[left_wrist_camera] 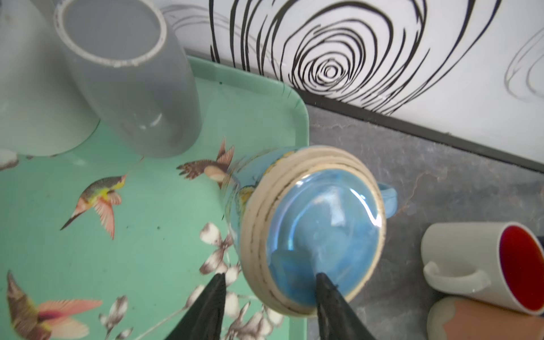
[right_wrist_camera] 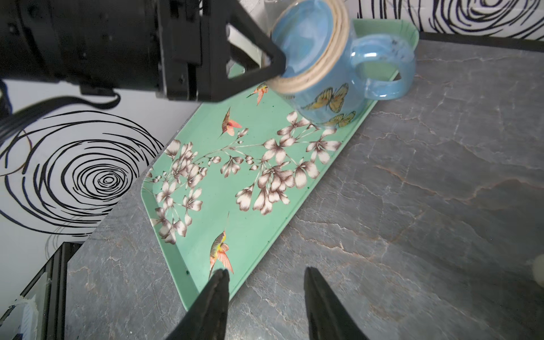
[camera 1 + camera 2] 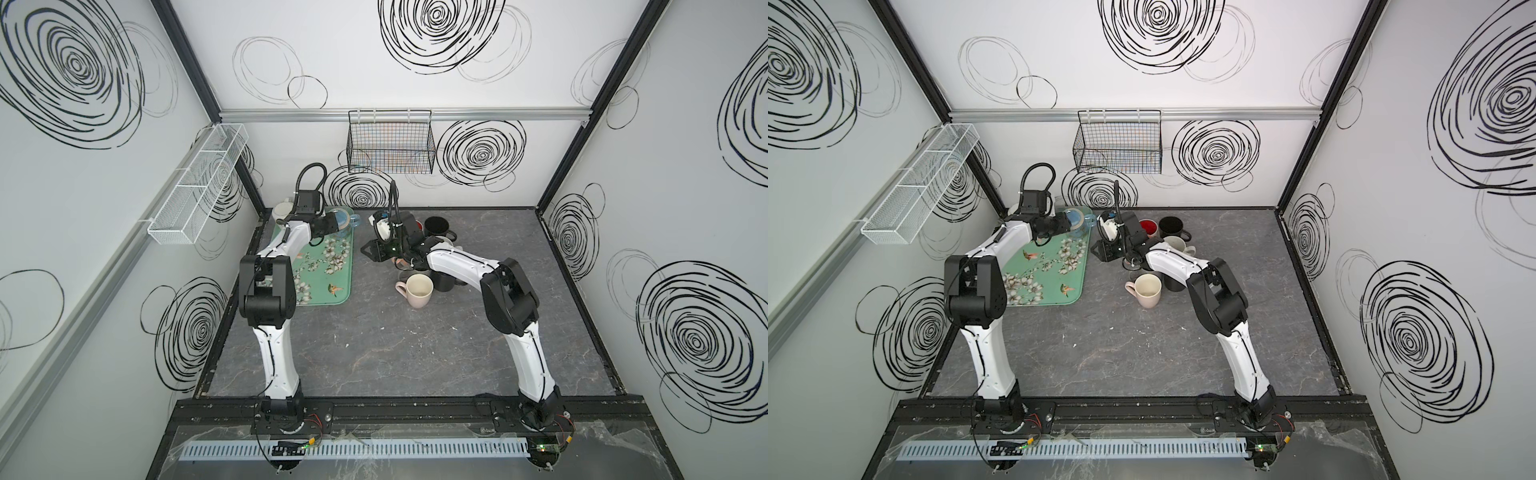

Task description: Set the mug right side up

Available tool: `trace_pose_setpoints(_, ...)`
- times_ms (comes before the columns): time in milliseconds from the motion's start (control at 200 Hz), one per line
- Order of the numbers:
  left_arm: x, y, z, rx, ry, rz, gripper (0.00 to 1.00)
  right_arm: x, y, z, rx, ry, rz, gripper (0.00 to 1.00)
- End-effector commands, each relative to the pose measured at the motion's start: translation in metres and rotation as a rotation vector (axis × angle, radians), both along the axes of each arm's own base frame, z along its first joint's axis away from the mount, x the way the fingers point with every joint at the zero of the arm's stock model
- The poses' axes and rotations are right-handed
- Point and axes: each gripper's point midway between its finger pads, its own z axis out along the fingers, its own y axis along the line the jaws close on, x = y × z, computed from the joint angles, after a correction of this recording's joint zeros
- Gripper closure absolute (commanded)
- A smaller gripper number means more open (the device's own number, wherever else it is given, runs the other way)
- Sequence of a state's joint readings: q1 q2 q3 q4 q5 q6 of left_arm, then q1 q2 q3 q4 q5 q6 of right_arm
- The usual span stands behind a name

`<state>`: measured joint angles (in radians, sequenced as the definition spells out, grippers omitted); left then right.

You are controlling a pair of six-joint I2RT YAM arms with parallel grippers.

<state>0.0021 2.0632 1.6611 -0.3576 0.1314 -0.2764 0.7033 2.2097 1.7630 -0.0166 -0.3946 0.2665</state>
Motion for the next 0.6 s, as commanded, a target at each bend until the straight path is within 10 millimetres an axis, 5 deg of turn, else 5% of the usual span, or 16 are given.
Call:
trace_pose_setpoints(0, -0.024, 0.02, -0.01, 0.055, 0.091, 0.011, 0.47, 0.006, 0.005, 0.027, 0.048, -0.049, 0.017, 0.55)
trace_pose_setpoints(160, -0.008, 0.025, 0.011, 0.065, 0.038, 0.002, 0.41, 0.006, 0.006, 0.025, 0.045, -0.043, 0.019, 0.55)
trace_pose_setpoints(595, 0.035, 0.01, 0.003, 0.016, -0.005, 0.004, 0.39, 0.016, 0.005, 0.008, 0.017, -0.006, 0.01, 0.55)
